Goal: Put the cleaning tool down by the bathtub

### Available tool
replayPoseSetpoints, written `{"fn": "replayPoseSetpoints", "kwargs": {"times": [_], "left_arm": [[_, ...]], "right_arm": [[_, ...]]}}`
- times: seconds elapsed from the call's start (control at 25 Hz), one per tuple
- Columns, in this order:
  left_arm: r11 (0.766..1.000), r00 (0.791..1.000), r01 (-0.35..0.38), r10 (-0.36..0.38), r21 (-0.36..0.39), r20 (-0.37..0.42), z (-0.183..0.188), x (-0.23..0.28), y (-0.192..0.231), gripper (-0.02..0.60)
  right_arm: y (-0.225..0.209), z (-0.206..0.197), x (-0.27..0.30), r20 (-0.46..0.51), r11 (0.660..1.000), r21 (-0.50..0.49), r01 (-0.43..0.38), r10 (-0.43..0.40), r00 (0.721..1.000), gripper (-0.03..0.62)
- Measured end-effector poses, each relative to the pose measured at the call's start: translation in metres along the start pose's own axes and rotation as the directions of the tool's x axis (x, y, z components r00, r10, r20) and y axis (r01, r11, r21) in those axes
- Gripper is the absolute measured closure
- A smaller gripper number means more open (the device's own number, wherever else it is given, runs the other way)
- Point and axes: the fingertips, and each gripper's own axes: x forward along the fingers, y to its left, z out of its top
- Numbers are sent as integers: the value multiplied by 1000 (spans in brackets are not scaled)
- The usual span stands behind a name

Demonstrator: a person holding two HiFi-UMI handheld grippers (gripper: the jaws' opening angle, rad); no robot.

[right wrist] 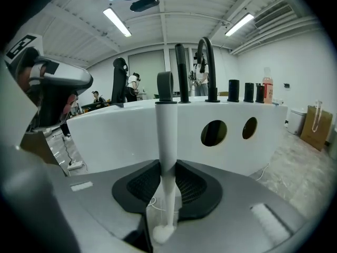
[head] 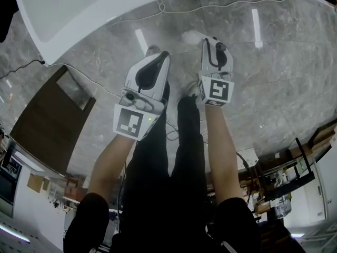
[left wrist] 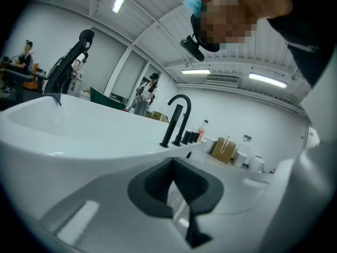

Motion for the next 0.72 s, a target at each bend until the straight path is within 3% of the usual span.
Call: {"fn": "replayPoseSetpoints", "kwargs": {"times": [0.72], "left_arm": [[1000, 1000, -5, 5, -11, -6, -17, 20, 41, 575]], "right_arm": [[13, -60, 66, -112, 1000, -15, -13, 11, 994, 503]]}}
